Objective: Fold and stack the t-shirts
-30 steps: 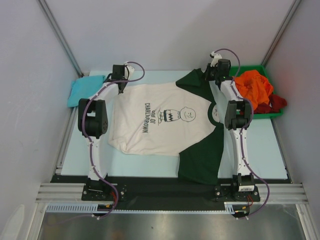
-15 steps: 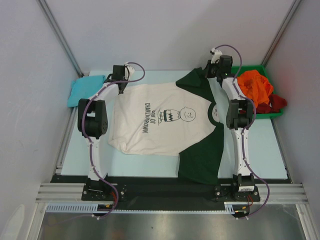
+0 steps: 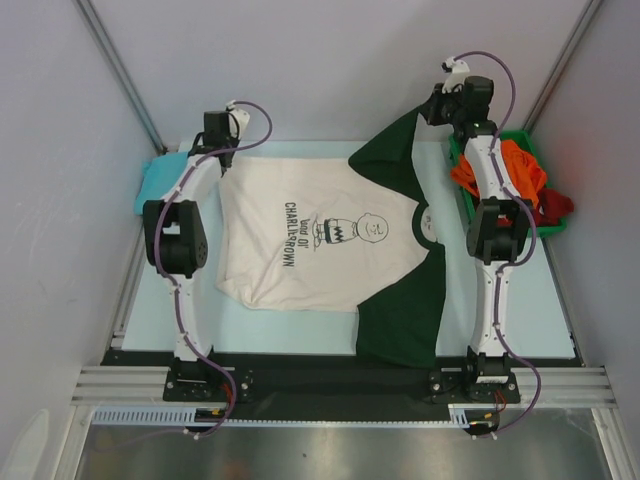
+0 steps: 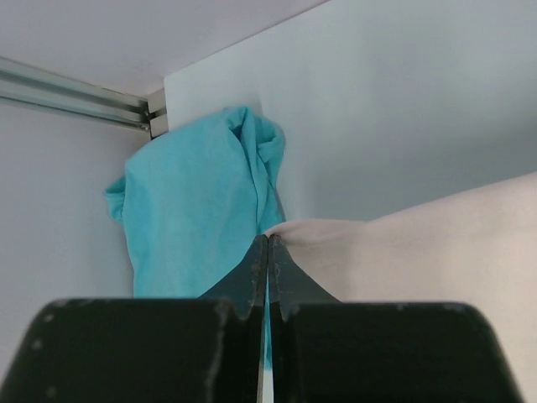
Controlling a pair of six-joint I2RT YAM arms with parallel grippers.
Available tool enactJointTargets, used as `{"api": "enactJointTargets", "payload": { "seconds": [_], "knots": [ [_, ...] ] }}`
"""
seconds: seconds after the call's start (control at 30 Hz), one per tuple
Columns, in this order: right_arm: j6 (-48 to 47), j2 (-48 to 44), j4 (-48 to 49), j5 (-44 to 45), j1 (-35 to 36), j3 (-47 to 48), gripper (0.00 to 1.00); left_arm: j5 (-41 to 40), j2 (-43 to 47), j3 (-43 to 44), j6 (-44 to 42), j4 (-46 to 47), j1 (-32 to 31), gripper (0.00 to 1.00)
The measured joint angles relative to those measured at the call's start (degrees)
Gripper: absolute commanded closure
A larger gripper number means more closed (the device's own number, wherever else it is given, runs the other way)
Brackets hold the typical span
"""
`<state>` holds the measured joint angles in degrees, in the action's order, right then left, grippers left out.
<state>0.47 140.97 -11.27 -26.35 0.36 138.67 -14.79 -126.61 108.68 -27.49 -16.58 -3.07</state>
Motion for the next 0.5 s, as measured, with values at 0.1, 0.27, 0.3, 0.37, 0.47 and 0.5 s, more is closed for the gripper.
{"api": "enactJointTargets", "payload": {
  "seconds": [0.1, 0.27, 0.3, 0.37, 0.47, 0.5],
  "knots": [
    [-0.04, -2.25, -1.11, -0.15, 0.00, -2.23, 1.00, 0.22, -0.48, 0.66, 0.04, 0.68, 0.00, 1.00],
    [-0.04, -6.67, -3.43, -0.92, 0.07, -8.41, 1.00, 1.84, -1.03, 0.66, 0.50, 0.09, -0.02, 1.00],
    [-0.07, -7.82, -3.89, -1.16, 0.11, -9.88, 1.00, 2.16, -1.03, 0.66, 0.50, -0.15, -0.02, 1.00],
    [-0.04, -10.40, -4.76, -1.42, 0.15, -13.14, 1.00, 2.97, -1.03, 0.63, 0.50, -0.22, 0.00, 0.99],
    [-0.04, -14.32, -5.88, -1.77, 0.15, -17.16, 1.00, 4.20, -0.63, -0.57, 0.48, -0.07, 0.00, 1.00],
    [-0.07, -15.76, -6.25, -1.88, 0.15, -18.40, 1.00, 4.66, -0.33, -1.36, 0.46, 0.02, 0.00, 1.00]
  ]
}}
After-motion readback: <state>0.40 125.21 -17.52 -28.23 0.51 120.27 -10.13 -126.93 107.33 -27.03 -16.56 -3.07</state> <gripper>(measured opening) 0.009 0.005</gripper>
